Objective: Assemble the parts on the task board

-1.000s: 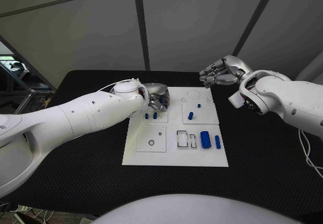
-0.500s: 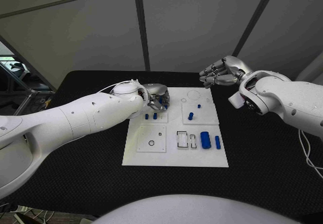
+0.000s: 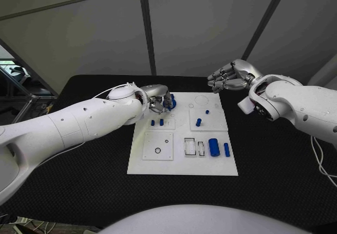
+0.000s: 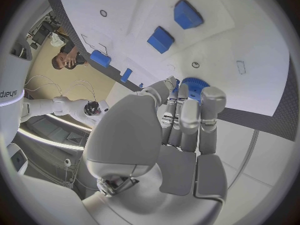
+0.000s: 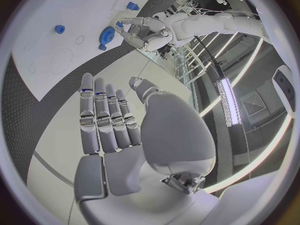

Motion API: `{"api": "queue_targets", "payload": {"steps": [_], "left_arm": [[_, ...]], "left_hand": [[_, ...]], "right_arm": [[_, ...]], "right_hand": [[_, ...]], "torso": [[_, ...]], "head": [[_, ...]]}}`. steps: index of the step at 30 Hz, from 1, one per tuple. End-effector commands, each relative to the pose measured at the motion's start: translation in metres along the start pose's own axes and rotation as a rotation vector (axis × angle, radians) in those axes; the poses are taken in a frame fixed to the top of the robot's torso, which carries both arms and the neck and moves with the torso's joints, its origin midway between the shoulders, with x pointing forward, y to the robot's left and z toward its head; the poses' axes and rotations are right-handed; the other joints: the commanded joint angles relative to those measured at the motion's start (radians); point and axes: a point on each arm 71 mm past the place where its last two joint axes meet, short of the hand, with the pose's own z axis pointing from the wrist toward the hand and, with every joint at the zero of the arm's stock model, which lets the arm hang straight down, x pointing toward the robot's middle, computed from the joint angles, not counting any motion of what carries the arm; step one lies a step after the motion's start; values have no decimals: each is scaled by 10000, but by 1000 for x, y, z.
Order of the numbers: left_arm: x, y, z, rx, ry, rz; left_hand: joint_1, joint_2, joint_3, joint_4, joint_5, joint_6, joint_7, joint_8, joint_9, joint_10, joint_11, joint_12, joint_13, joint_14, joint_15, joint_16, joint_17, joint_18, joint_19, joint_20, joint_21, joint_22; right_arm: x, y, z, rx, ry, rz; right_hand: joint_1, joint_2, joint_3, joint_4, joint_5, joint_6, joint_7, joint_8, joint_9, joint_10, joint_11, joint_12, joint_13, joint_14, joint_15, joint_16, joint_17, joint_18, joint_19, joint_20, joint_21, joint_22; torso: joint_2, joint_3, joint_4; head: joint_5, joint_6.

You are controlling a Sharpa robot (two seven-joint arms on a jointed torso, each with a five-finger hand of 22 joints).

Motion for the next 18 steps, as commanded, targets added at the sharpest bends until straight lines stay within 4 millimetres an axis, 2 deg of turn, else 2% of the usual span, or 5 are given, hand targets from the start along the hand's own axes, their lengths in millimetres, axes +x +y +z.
{"api": "queue_targets", "payload": {"steps": [1,6,11,18], "left_arm": [[-8,0,-3,54,-474,-191],[-15,6,-10,-57,-581,-230],[-17,16,-20,-230,-388,-264],[-17,25,-28,-508,-47,-298]], "left_hand": [[-123,-13,57,6,-44,98,-2,-49,-12,66,3,-47,-18,31,20,28,20,-728,-25,12,44,18],[-177,-33,90,11,-44,122,2,-64,-17,93,5,-75,-27,51,24,49,40,-731,-11,16,65,44],[-284,-71,129,30,-53,166,10,-88,-23,145,6,-118,-37,115,27,119,140,-760,75,23,196,164],[-347,-101,138,42,-59,185,11,-104,-28,171,5,-141,-41,114,29,116,110,-762,86,27,210,183]], "right_arm": [[-1,2,0,-126,-22,-23],[-1,1,0,-108,-35,-29],[-1,1,0,-108,-26,-30],[-1,1,1,-102,-15,-31]], "right_hand": [[-3,86,-34,-2,36,-57,-23,33,1,-52,-20,-5,-8,-74,-29,-26,-9,101,-6,60,-33,-9],[-1,88,-33,-3,37,-57,-23,34,1,-53,-20,-4,-8,-74,-29,-25,-10,102,-5,60,-35,-11],[-1,88,-33,-3,37,-57,-23,34,1,-53,-20,-4,-8,-74,-29,-25,-10,102,-5,60,-35,-11],[10,90,-29,-11,38,-57,-25,35,2,-55,-21,-2,-7,-76,-30,-24,-12,104,-3,59,-39,-13]], "torso": [[-7,10,3],[-2,2,11],[-1,10,-17],[1,6,-3]], "head": [[36,37],[42,50],[55,56],[76,64]]}}
